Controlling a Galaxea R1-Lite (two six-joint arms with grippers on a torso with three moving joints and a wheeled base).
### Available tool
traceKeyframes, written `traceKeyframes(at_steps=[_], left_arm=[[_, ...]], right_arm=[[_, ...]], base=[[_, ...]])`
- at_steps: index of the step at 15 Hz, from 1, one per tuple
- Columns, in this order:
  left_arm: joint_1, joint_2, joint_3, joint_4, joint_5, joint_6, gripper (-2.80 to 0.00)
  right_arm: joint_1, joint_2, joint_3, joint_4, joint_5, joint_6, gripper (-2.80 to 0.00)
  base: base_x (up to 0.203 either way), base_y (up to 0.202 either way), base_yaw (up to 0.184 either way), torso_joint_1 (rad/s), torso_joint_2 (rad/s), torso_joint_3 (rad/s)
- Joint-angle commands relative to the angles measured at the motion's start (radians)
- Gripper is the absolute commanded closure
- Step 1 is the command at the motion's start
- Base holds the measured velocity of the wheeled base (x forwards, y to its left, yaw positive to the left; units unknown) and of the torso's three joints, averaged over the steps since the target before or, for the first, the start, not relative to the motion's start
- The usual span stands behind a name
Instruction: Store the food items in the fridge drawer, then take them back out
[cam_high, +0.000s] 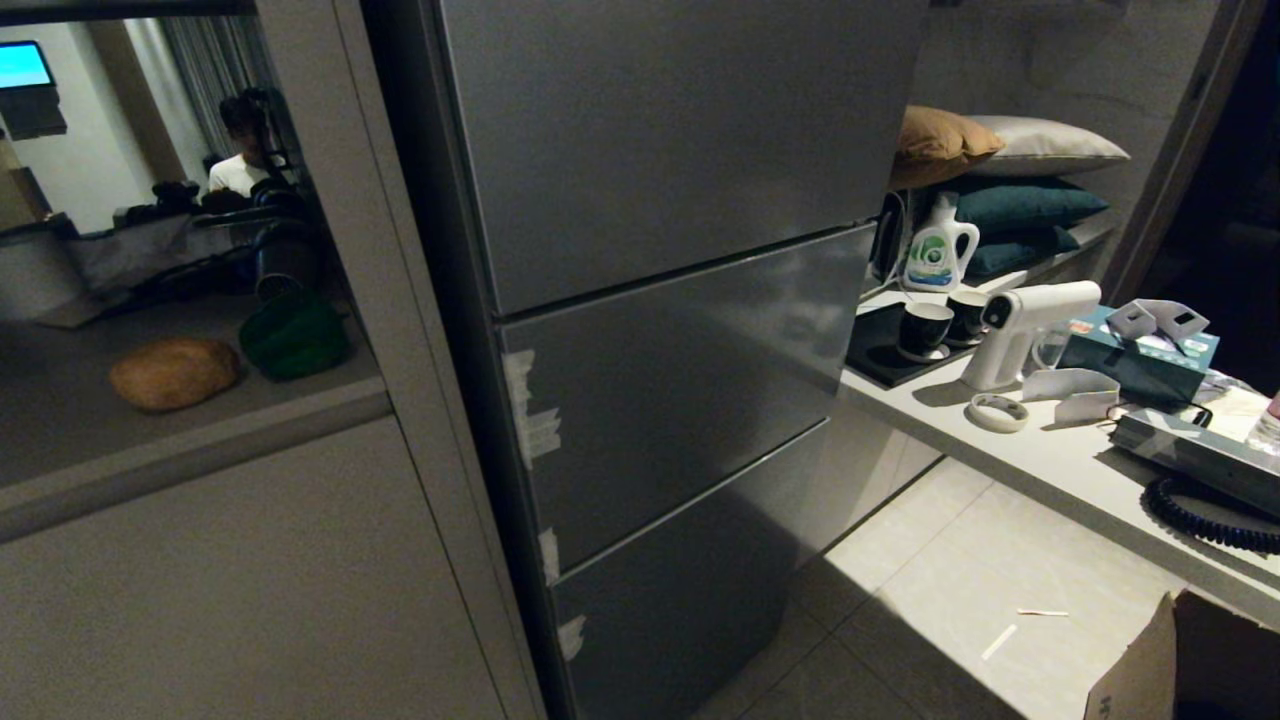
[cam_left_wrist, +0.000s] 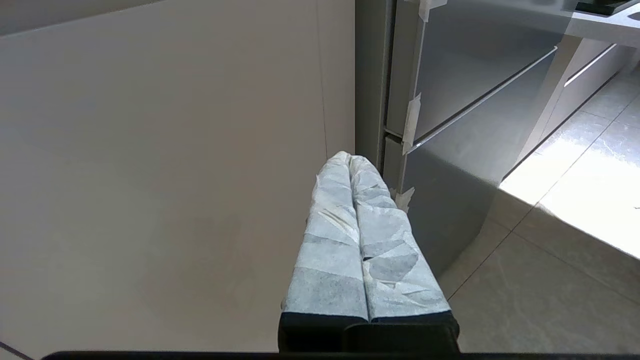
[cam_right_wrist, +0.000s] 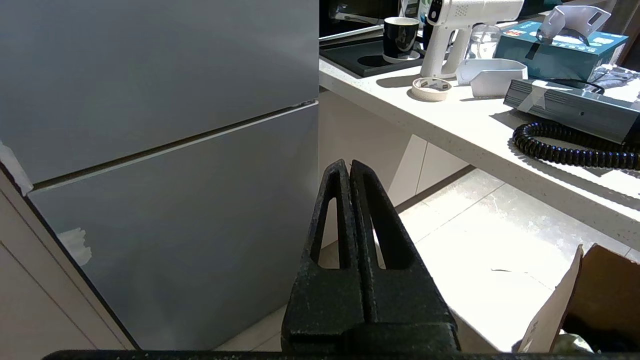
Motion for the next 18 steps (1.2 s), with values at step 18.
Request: traceKeyframes(at_steps=[18], left_arm=[[-0.137,1.282,-0.396,-0.453,-0.336,-0.154,0.0]], right_arm=[[0.002,0.001,0.031,-0.001,0.0,0.003,0.0]], base=[[0.0,0.0,0.0,0.0,0.0,0.0]])
